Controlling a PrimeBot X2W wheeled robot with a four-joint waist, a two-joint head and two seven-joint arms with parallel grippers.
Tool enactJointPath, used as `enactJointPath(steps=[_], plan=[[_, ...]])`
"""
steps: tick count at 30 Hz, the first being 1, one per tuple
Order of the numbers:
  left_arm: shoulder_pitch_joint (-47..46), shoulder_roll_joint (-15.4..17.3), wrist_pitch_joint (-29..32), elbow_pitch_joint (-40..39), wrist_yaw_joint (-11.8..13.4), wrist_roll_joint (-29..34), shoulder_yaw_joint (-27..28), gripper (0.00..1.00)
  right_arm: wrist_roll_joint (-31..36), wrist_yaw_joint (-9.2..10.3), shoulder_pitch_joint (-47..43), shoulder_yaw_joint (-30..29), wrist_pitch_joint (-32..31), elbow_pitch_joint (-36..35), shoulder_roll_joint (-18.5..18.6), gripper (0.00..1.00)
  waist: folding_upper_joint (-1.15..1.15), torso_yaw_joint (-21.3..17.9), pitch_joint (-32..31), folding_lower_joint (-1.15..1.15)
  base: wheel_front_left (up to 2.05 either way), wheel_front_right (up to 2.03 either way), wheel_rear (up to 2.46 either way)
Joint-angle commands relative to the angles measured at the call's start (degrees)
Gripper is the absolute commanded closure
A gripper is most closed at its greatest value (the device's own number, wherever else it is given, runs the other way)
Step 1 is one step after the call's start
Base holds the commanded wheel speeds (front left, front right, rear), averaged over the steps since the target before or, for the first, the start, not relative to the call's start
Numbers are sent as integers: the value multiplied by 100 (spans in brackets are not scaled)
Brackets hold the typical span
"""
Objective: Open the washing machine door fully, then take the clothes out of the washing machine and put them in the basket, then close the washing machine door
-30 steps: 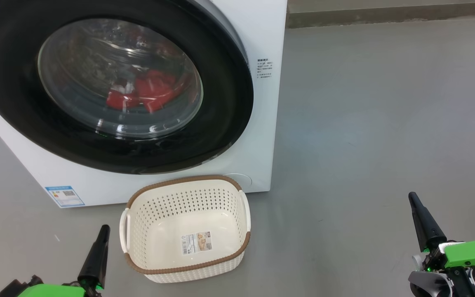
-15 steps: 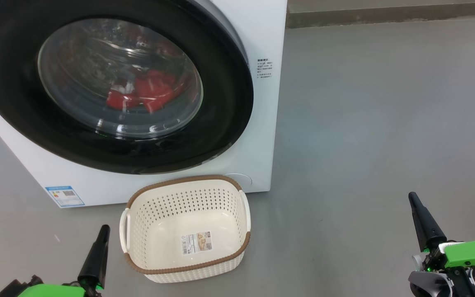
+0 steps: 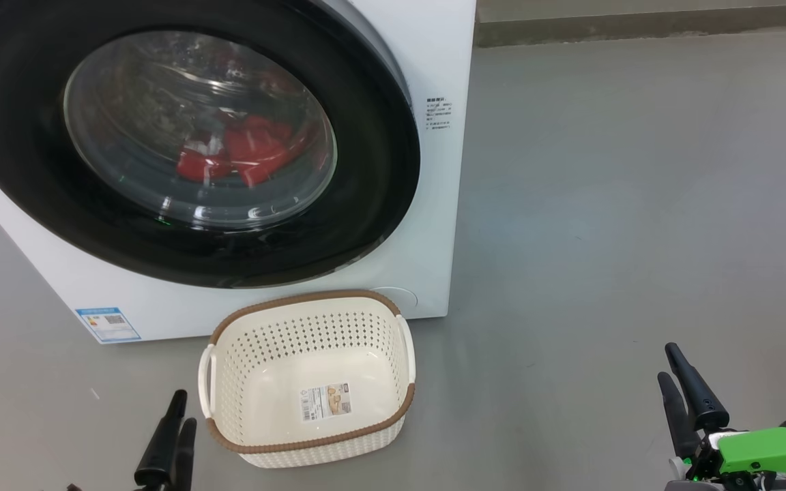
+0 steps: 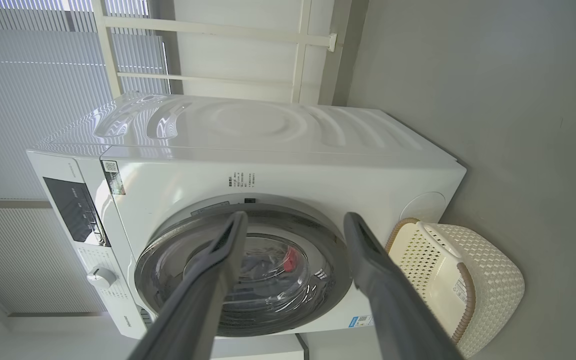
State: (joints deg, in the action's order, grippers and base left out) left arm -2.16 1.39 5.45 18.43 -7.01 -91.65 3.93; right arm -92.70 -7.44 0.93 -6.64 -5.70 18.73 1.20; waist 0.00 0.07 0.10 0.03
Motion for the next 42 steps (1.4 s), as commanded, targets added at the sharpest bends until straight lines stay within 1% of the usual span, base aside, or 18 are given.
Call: enactJointPath(steps=[1, 4, 11, 19, 20, 42], plan=[[-105, 61, -67, -202, -7, 70, 8, 0, 50, -1, 145, 42, 57, -175, 74, 0, 0, 3, -2, 6, 0, 0, 0], [-88, 78, -118, -241, -8, 150, -5, 0, 118, -1, 141, 94, 111, -195, 98, 0, 0, 6, 8, -2, 0, 0, 0], [-58, 107, -237, -311, -11, 592, -19, 0, 399, -2, 145, 254, 242, -207, 188, 0, 0, 13, 10, -2, 0, 0, 0], [-3, 110, -373, -425, -13, 1291, -39, 0, 849, -2, 158, 450, 397, -212, 298, 0, 0, 23, 10, -2, 0, 0, 0], [-3, 110, -373, -425, -13, 1291, -39, 0, 849, -2, 158, 450, 397, -212, 298, 0, 0, 23, 10, -2, 0, 0, 0], [142, 100, -745, -714, -21, 3184, -96, 0, 2378, -2, 189, 823, 777, -172, 492, 0, 0, 45, 28, -3, 0, 0, 0]])
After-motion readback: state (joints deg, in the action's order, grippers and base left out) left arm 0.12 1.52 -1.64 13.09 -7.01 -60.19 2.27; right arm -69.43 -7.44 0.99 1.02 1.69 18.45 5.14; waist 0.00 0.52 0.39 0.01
